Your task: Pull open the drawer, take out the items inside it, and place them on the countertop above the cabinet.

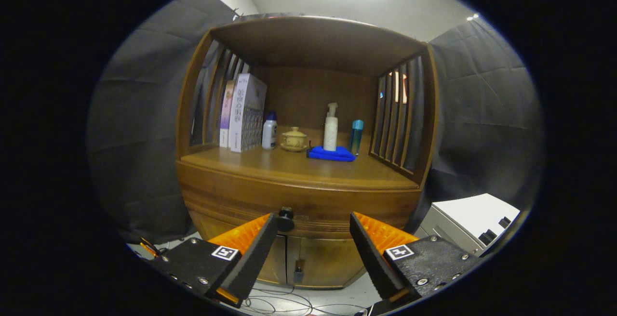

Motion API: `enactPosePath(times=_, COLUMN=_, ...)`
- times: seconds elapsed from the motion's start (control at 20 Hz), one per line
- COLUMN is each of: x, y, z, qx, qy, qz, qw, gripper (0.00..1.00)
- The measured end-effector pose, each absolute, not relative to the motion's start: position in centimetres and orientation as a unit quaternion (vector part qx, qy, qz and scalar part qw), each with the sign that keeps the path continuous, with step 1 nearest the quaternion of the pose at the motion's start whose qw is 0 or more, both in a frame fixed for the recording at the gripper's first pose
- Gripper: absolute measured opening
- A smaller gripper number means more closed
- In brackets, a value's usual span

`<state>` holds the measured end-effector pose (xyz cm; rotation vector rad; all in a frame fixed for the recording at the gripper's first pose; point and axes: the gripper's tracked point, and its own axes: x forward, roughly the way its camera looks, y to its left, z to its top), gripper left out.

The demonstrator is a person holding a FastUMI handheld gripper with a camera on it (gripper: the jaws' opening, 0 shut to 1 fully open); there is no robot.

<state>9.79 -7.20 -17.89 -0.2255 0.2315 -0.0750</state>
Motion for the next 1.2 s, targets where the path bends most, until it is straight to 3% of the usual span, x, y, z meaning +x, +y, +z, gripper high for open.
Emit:
enactPosePath(times=0.75, x=18.5, y=-5.6, z=-25.9, qx=0.002, qy=0.159, qz=-0.028, qw=0.987, gripper=0.92)
enactPosePath(times=1.1, x=19.6, y=-4.8, z=-27.7, qx=-0.008, qy=0.171, qz=-0.021, qw=0.985, gripper=0.52)
enactPosePath(times=1.2, x=19.8, y=-4.8, z=-27.9, qx=-0.007, qy=0.171, qz=-0.026, qw=0.985, gripper=0.51)
